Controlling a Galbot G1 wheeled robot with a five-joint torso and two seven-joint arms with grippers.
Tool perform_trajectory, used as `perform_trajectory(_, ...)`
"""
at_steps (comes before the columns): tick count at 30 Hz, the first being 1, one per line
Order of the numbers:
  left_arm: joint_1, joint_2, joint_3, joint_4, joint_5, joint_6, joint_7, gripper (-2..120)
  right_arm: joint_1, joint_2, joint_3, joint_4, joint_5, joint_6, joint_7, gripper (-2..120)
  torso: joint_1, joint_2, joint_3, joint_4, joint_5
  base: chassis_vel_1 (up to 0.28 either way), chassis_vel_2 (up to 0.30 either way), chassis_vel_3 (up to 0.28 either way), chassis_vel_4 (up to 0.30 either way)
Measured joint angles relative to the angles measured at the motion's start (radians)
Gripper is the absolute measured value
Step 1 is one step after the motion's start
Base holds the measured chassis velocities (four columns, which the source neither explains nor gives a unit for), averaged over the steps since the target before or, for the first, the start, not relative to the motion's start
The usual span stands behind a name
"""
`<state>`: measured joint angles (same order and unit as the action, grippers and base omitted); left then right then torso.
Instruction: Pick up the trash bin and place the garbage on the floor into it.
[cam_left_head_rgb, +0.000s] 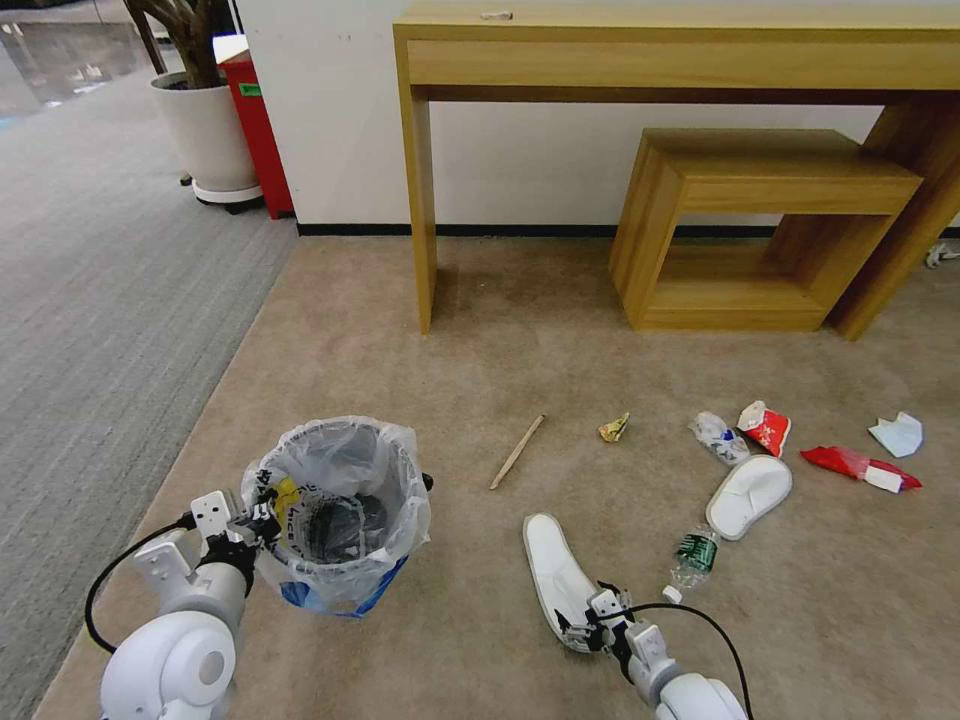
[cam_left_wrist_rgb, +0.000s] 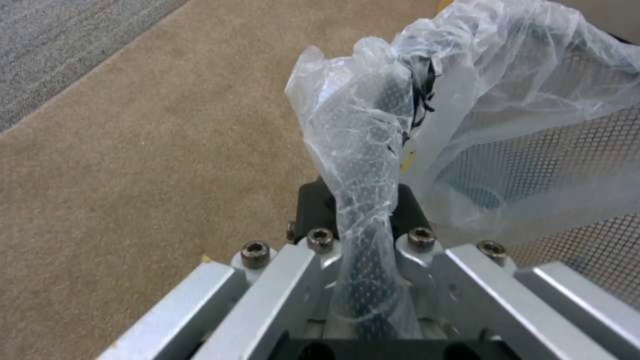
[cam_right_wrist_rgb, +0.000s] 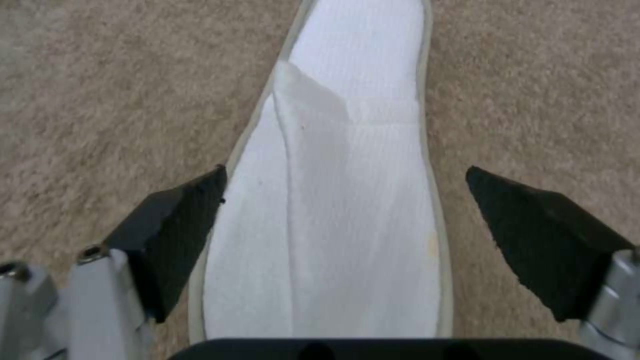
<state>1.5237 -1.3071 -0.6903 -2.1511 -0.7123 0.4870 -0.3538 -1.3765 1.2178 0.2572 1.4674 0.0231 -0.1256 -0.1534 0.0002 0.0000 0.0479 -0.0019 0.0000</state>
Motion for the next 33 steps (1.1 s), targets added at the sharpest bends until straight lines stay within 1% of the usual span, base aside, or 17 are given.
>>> perform_trajectory(9, 0.000, 0.000, -0.001, 0.000, 0.000, -0.002, 0.000, 3, 0.024, 0.012, -0.017, -0.026, 0.004, 0.011, 0.004, 87, 0.000, 0.000, 0.000, 0.0000, 0.0000, 0.000, 0.000, 0.000, 0.000)
perform_trajectory(11, -0.001, 0.000, -0.002, 0.001, 0.000, -0.003, 0.000, 3, 0.027, 0.012, -0.019, -0.027, 0.005, 0.011, 0.006, 84, 0.000, 0.000, 0.000, 0.0000, 0.0000, 0.000, 0.000, 0.000, 0.000)
perform_trajectory(13, -0.002, 0.000, -0.002, 0.003, 0.000, -0.004, 0.000, 3, 0.027, 0.012, -0.020, -0.029, 0.005, 0.011, 0.007, 82, 0.000, 0.000, 0.000, 0.0000, 0.0000, 0.000, 0.000, 0.000, 0.000)
perform_trajectory(16, -0.003, -0.002, -0.001, 0.004, 0.000, -0.006, 0.001, 3, 0.031, 0.012, -0.023, -0.036, 0.006, 0.014, 0.012, 76, 0.000, 0.000, 0.000, 0.0000, 0.0000, 0.000, 0.000, 0.000, 0.000)
perform_trajectory(21, -0.005, -0.002, 0.000, 0.006, 0.000, -0.006, 0.001, 3, 0.033, 0.013, -0.025, -0.039, 0.006, 0.015, 0.015, 71, 0.000, 0.000, 0.000, 0.0000, 0.0000, 0.000, 0.000, 0.000, 0.000)
perform_trajectory(24, -0.005, -0.001, 0.000, 0.006, 0.000, -0.008, 0.001, 3, 0.033, 0.012, -0.025, -0.043, 0.006, 0.017, 0.017, 65, 0.000, 0.000, 0.000, 0.0000, 0.0000, 0.000, 0.000, 0.000, 0.000)
perform_trajectory(25, -0.005, -0.001, 0.000, 0.006, 0.000, -0.008, 0.001, 3, 0.033, 0.012, -0.025, -0.043, 0.006, 0.017, 0.017, 65, 0.000, 0.000, 0.000, 0.0000, 0.0000, 0.000, 0.000, 0.000, 0.000)
perform_trajectory(26, -0.005, -0.001, 0.000, 0.006, 0.000, -0.009, 0.002, 3, 0.034, 0.010, -0.024, -0.045, 0.006, 0.019, 0.017, 59, 0.000, 0.000, 0.000, 0.0000, 0.0000, 0.000, 0.000, 0.000, 0.000)
perform_trajectory(27, -0.005, -0.001, 0.001, 0.006, 0.000, -0.010, 0.002, 3, 0.034, 0.010, -0.024, -0.048, 0.006, 0.019, 0.017, 55, 0.000, 0.000, 0.000, 0.0000, 0.0000, 0.000, 0.000, 0.000, 0.000)
perform_trajectory(32, -0.004, -0.001, 0.002, 0.006, 0.000, -0.013, 0.003, 3, 0.037, 0.010, -0.024, -0.053, 0.006, 0.022, 0.017, 51, 0.000, 0.000, 0.000, 0.0000, 0.0000, 0.000, 0.000, 0.000, 0.000)
perform_trajectory(33, -0.004, -0.001, 0.002, 0.006, 0.000, -0.013, 0.004, 3, 0.037, 0.009, -0.025, -0.053, 0.006, 0.022, 0.017, 46, 0.000, 0.000, 0.000, 0.0000, 0.0000, 0.000, 0.000, 0.000, 0.000)
